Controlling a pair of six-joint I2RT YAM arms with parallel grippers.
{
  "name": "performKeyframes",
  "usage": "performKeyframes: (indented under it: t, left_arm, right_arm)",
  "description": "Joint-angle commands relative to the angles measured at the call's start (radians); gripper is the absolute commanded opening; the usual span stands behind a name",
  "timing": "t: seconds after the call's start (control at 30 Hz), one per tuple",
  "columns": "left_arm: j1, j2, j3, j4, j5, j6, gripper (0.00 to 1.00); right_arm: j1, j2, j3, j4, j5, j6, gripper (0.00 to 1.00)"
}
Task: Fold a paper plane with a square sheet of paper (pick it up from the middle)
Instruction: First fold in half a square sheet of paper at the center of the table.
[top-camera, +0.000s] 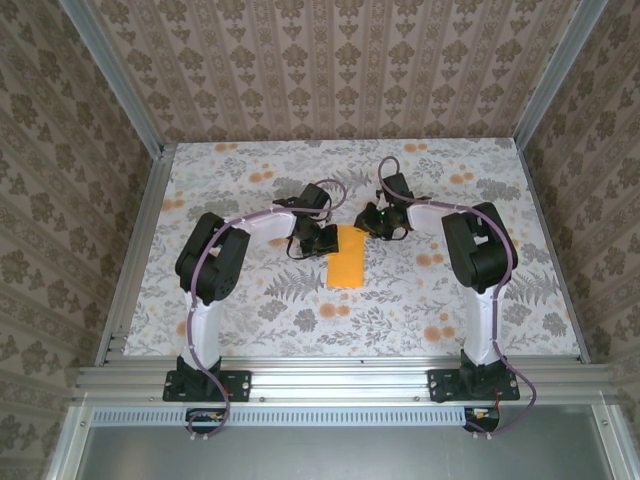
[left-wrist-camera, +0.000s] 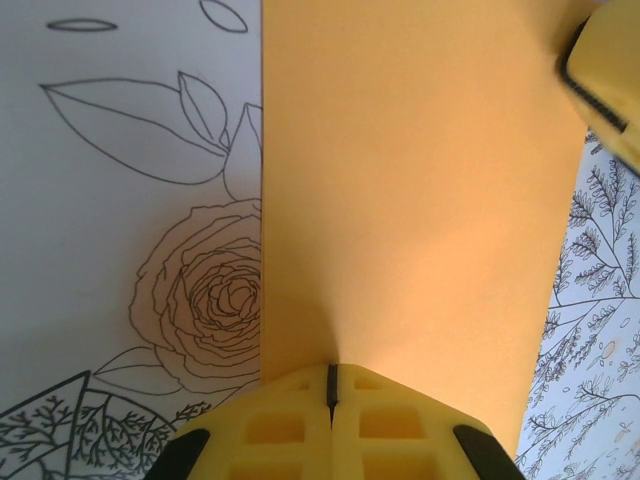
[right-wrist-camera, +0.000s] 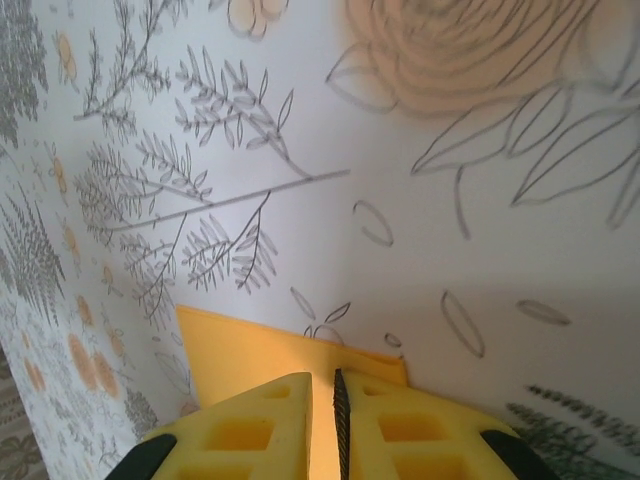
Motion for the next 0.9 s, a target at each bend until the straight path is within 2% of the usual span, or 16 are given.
performKeyframes:
  t: [0.0, 0.13, 0.33, 0.5, 0.6, 0.87]
  left_arm:
    - [0.0, 0.064, -0.036, -0.142, -0.081, 0.018, 0.03]
    - [0.001, 0.047, -0.038, -0.136, -0.089, -0.003, 0.03]
    - [0.0, 0.014, -0.057, -0.117, -0.115, -0.066, 0.03]
    - [0.0, -0.06, -0.113, -0.078, -0.146, -0.133, 0.03]
    - [0.0, -0.106, -0.135, -0.035, -0.123, -0.147, 0.04]
    - [0.021, -0.194, -0.102, 0.091, -0.037, -0.133, 0.19]
  right_arm:
    - [-0.02, -0.031, 0.038, -0.026, 0.052, -0.012, 0.17]
    - [0.004, -0.116, -0.017, -0.031, -0.002, -0.014, 0.17]
    - [0.072, -0.2, -0.189, -0.045, -0.059, 0.024, 0.16]
    - [0.114, -0.207, -0.251, -0.06, -0.095, 0.007, 0.16]
    - [0.121, -0.195, -0.253, -0.084, -0.106, -0.027, 0.16]
    - [0.131, -0.104, -0.198, -0.162, -0.203, -0.202, 0.15]
